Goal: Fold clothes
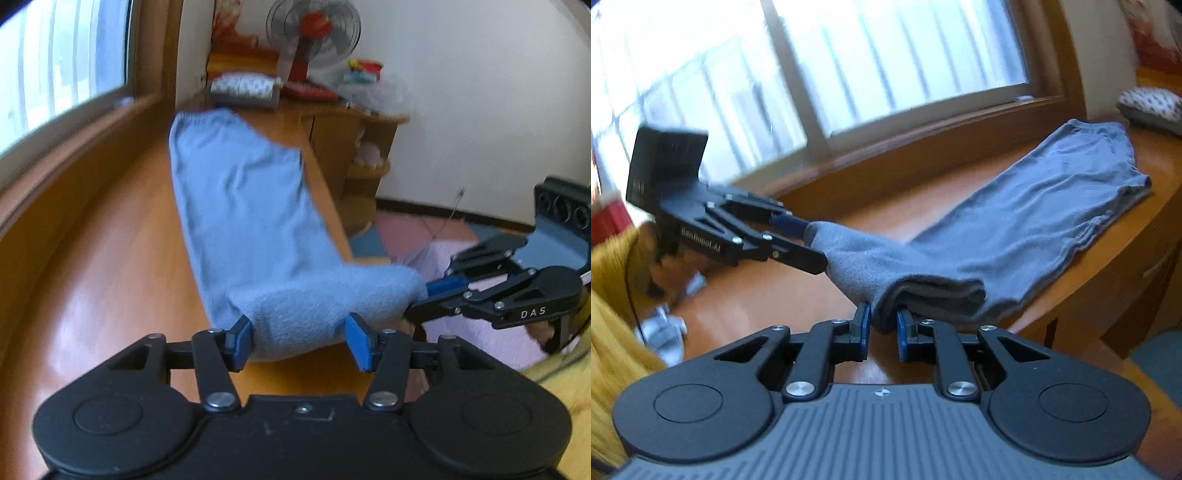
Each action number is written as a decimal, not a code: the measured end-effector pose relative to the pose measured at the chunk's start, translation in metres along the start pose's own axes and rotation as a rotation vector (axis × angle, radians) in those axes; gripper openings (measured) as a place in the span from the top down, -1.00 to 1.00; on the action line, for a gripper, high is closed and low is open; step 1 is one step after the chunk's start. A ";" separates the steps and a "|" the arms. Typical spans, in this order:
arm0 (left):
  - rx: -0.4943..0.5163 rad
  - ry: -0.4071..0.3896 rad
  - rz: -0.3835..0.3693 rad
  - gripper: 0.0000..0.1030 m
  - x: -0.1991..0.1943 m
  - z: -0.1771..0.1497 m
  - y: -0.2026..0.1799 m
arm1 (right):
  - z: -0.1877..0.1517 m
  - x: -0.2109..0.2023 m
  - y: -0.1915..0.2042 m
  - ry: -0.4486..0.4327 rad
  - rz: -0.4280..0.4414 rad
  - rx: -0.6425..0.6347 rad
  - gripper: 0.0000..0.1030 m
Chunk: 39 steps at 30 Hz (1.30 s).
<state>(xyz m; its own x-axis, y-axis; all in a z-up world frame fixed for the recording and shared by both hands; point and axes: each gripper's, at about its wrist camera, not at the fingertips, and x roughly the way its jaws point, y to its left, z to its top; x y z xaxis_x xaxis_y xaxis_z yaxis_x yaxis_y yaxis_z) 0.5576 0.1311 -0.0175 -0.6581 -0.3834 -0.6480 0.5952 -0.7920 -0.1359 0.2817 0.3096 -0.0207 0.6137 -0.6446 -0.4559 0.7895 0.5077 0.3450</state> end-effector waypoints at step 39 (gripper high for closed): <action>-0.126 0.031 0.037 -0.60 0.125 0.093 0.050 | 0.056 0.044 -0.095 -0.096 -0.187 -0.021 0.17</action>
<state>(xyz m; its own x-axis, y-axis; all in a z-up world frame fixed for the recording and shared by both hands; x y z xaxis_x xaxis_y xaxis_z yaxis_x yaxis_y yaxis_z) 0.4619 -0.0008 -0.0356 -0.6215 -0.3946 -0.6767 0.6729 -0.7113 -0.2033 0.2346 0.2014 -0.0278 0.4550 -0.7800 -0.4296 0.8901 0.3850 0.2437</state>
